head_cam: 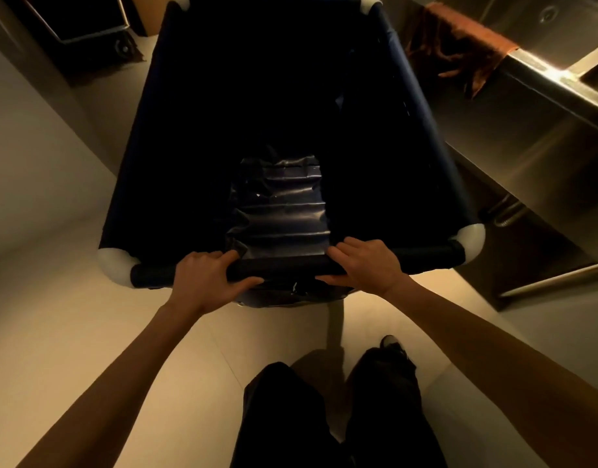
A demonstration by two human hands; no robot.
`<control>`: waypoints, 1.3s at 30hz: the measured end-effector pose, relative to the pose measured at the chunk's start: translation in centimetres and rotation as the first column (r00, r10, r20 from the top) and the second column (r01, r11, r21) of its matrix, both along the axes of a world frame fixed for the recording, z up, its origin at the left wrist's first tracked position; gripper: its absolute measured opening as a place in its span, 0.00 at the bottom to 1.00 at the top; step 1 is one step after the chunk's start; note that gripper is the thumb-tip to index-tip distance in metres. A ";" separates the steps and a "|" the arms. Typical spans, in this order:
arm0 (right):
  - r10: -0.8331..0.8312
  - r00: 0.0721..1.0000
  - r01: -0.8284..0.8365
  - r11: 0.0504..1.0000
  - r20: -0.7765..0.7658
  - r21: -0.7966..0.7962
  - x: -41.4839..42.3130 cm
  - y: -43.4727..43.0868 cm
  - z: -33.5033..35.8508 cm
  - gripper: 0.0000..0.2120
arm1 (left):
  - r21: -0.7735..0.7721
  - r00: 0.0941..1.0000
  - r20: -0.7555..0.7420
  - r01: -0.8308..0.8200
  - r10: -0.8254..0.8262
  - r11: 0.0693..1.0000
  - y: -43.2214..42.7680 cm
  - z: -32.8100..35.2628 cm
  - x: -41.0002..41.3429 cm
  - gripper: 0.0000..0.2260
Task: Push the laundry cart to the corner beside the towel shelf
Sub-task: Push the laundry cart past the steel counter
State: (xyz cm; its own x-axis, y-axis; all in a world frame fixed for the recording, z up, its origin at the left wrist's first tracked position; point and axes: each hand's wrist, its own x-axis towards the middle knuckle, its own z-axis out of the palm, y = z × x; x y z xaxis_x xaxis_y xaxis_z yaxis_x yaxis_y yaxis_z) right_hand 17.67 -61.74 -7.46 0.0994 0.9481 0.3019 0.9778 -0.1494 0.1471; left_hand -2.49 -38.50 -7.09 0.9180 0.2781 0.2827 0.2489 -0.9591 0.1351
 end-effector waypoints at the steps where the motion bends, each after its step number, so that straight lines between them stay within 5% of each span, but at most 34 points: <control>1: 0.022 1.000 -0.022 1.000 0.014 0.007 0.4 -0.8 0.2 0.21 | -0.006 1.000 0.002 -0.007 0.007 1.000 -0.9 0.0 0.2 0.37; 19: 0.246 0.967 -0.247 0.969 0.061 0.017 17.7 -6.6 0.7 0.19 | -0.087 0.984 -0.042 -0.176 0.173 0.981 -11.3 0.4 12.6 0.34; 39: 0.420 0.906 -0.419 0.907 -0.053 0.038 38.6 7.6 0.2 0.22 | 0.013 0.934 -0.060 -0.351 0.351 0.936 -1.7 0.5 31.0 0.33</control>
